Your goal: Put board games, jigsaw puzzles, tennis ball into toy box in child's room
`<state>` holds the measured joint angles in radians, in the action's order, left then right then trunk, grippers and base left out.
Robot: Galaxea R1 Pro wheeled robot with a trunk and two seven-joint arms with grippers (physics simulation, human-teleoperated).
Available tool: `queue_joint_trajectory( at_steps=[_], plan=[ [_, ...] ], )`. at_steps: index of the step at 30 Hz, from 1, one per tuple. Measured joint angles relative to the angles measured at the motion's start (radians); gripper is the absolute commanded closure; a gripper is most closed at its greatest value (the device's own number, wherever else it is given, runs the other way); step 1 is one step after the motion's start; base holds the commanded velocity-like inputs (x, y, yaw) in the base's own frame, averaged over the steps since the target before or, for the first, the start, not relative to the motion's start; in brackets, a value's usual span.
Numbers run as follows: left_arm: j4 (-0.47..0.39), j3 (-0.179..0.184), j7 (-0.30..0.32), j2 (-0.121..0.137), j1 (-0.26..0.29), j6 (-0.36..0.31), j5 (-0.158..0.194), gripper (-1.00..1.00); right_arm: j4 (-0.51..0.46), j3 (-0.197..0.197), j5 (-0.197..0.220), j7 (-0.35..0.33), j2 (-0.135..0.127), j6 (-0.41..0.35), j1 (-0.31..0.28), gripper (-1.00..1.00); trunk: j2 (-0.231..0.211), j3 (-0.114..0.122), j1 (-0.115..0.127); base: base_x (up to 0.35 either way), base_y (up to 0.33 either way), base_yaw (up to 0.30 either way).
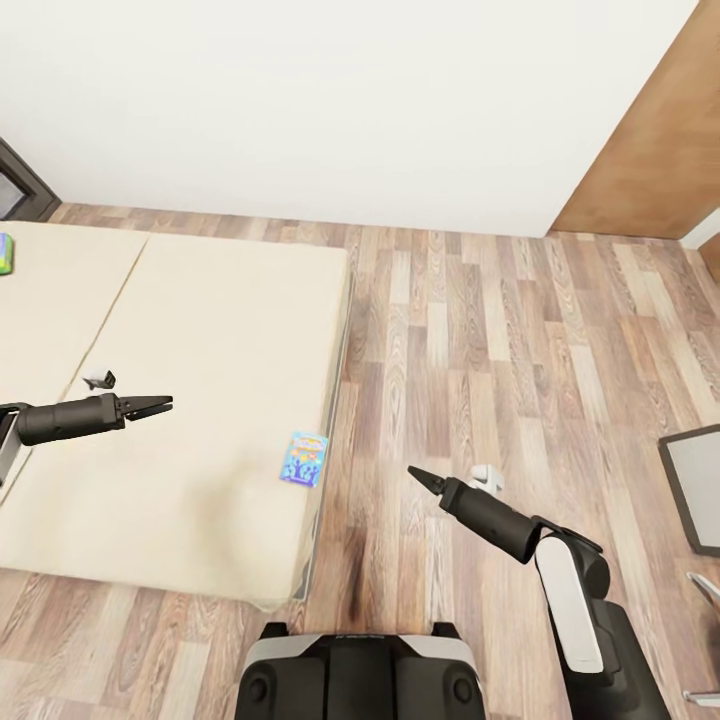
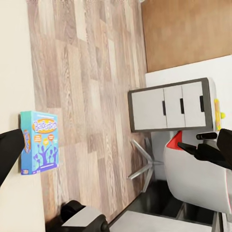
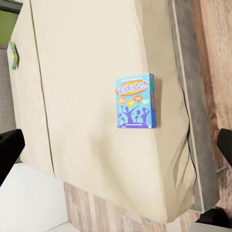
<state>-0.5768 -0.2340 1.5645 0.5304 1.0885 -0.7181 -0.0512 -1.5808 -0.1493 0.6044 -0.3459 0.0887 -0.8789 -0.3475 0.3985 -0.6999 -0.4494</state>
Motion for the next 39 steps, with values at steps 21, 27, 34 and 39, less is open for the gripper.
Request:
queue_joint_trajectory(
  at_steps=[21, 27, 34, 39],
  plan=[
    [0.0, 0.0, 0.0, 0.0, -0.003, 0.0, 0.0, -1.0, -0.002, -0.001, 0.001, 0.0, 0.001, 0.001, 0.0, -1.0, 0.0, 0.034, 0.0, 0.0, 0.0, 0.0],
    [0.0, 0.0, 0.0, 0.0, -0.003, 0.0, 0.0, -1.0, -0.002, -0.002, 0.003, 0.0, 0.002, 0.001, 0.0, -1.0, 0.0, 0.044, 0.0, 0.0, 0.0, 0.0],
    [0.0, 0.0, 0.0, 0.001, -0.003, 0.0, 0.0, -1.0, -0.002, -0.002, 0.003, 0.001, 0.002, 0.001, 0.0, -1.0, 0.0, 0.055, 0.0, 0.0, 0.0, 0.0],
    [0.0, 0.0, 0.0, 0.0, -0.003, 0.0, 0.0, -1.0, -0.002, -0.001, 0.003, 0.001, 0.002, 0.002, 0.0, -1.0, 0.0, 0.063, 0.0, 0.0, 0.0, 0.0]
  ],
)
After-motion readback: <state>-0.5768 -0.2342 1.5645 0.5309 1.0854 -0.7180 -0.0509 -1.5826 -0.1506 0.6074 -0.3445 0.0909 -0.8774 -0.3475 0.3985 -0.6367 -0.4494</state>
